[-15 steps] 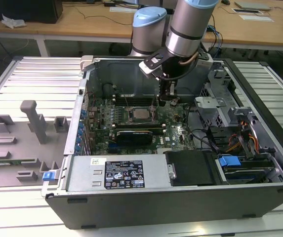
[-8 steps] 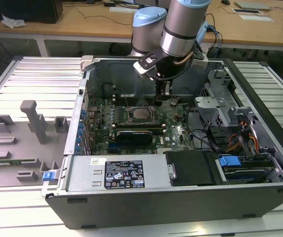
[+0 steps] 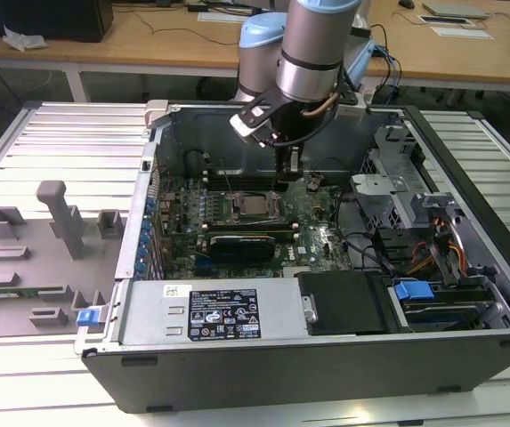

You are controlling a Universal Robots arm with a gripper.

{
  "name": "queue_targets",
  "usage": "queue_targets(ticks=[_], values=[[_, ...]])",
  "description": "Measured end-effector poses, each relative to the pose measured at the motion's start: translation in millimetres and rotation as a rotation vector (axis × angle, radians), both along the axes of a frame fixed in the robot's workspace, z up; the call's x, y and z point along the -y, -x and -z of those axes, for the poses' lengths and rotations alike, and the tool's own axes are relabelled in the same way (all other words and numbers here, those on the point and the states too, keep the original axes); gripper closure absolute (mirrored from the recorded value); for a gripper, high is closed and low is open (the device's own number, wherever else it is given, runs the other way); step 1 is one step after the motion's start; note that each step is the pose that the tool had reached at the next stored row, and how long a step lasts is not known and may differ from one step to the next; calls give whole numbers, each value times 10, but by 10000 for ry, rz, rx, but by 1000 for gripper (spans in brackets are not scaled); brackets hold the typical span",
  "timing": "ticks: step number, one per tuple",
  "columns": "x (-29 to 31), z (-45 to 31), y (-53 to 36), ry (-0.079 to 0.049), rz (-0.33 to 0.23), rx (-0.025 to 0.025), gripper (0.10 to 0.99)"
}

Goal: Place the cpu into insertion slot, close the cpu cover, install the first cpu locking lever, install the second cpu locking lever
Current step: 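Close the cpu cover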

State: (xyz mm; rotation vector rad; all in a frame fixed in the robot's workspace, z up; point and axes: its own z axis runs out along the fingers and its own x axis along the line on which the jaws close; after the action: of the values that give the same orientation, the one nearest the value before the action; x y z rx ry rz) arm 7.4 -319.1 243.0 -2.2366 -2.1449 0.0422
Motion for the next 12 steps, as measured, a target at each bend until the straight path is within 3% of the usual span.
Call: queue_targets(ticks=[1, 4, 6, 8, 9, 11, 12], values=[[1, 4, 38, -3, -4, 103, 980], [0, 16, 121, -21, -11, 325, 980], [0, 27, 173, -41, -29, 578, 980], [0, 30, 203, -94, -34, 697, 980], [0, 32, 228, -134, -38, 787, 980], [0, 36, 266, -161, -42, 856, 980], [0, 41, 330, -170, -41, 898, 980]])
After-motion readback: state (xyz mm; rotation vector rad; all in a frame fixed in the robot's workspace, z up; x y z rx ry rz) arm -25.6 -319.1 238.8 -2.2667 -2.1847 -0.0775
